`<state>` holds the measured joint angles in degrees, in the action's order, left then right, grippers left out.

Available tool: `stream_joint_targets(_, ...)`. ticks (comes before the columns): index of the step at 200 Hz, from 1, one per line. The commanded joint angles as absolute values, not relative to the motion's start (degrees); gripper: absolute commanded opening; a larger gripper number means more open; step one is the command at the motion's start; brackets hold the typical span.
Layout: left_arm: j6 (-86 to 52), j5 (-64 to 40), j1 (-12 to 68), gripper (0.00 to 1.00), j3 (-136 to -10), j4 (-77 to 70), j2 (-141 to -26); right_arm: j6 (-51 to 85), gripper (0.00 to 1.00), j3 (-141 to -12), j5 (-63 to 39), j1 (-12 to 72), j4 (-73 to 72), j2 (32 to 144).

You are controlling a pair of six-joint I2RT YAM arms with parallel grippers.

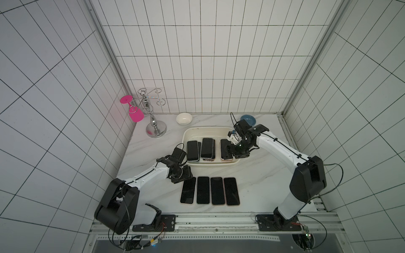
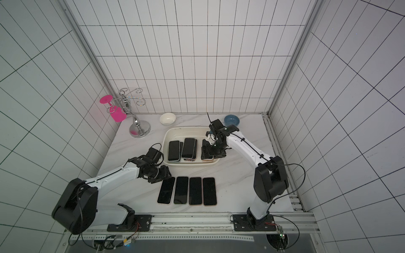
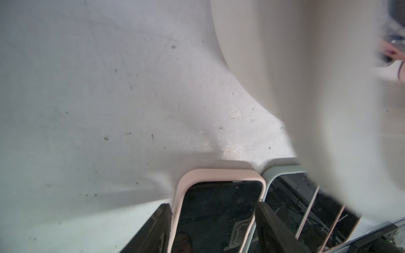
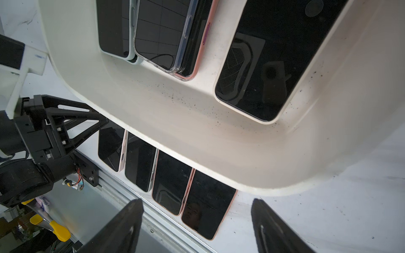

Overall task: Take the phone out of the storage box
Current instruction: Place the phone at the center of the board, then pick up the phone from the storage box.

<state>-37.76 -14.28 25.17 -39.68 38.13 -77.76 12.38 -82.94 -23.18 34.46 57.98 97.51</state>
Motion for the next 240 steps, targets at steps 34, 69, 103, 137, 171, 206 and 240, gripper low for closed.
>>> stream_joint_targets(34,-44.9,-15.5,26.2,0.77,-37.1,40.1,-76.3,12.8,0.82,-89.8,-17.4,34.1,61.1,102.7)
stream_joint_targets(69,-49.0,-14.6,26.5,0.79,-35.1,40.1,-72.2,15.2,0.83,-96.1,-10.8,34.2,63.0,107.4)
stream_joint_targets(103,-52.8,-14.0,26.8,0.79,-33.5,39.3,-68.2,16.7,0.84,-100.6,-6.4,34.3,64.7,113.7)
stream_joint_targets(137,-54.5,-13.6,26.9,0.79,-33.4,40.6,-65.1,17.6,0.85,-103.2,-4.6,34.6,64.3,118.0)
stream_joint_targets(171,-56.8,-14.6,27.6,0.79,-31.6,39.0,-62.5,18.7,0.9,-105.2,-3.7,35.0,63.4,121.2)
stream_joint_targets(206,-58.3,-15.2,28.3,0.79,-29.8,37.0,-62.4,19.0,0.94,-107.9,-3.5,35.6,63.2,124.2)
stream_joint_targets(240,-59.2,-14.9,29.0,0.79,-29.2,36.5,-61.8,19.4,0.95,-109.4,-3.5,36.2,63.2,126.3)
